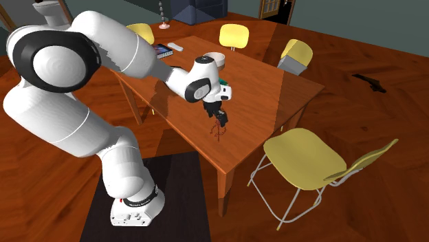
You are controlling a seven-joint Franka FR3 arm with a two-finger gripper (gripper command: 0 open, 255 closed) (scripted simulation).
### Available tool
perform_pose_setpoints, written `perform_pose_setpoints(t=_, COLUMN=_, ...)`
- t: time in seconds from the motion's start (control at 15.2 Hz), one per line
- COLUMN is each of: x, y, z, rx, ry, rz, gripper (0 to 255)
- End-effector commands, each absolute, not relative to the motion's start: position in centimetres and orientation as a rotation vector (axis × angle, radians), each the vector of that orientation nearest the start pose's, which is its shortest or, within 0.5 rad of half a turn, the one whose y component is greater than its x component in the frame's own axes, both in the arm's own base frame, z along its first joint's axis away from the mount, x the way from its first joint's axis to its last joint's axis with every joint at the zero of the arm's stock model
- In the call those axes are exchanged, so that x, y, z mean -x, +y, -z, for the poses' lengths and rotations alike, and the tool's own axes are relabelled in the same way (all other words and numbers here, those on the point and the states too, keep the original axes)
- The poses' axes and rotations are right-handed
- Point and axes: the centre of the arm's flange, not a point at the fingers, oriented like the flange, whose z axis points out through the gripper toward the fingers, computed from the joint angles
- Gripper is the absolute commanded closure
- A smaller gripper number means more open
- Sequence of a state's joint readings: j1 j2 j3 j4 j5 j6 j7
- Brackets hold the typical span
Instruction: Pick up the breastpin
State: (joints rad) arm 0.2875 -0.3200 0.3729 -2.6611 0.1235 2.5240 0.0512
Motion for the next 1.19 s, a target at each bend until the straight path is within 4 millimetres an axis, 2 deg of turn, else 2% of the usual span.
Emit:
perform_pose_setpoints(t=0.0, x=-33.4, y=25.3, z=-34.1, rx=3.006, ry=-0.781, rz=0.267, gripper=0)
perform_pose_setpoints(t=0.2, x=-33.4, y=25.3, z=-32.5, rx=3.006, ry=-0.781, rz=0.267, gripper=0)
perform_pose_setpoints(t=0.33, x=-33.4, y=25.3, z=-32.2, rx=3.006, ry=-0.781, rz=0.267, gripper=0)
perform_pose_setpoints(t=0.4, x=-33.4, y=25.3, z=-32.2, rx=3.006, ry=-0.781, rz=0.267, gripper=255)
perform_pose_setpoints(t=0.99, x=-33.4, y=25.3, z=-32.2, rx=3.006, ry=-0.781, rz=0.267, gripper=255)
perform_pose_setpoints(t=1.12, x=-33.4, y=25.3, z=-33.3, rx=3.006, ry=-0.781, rz=0.267, gripper=255)
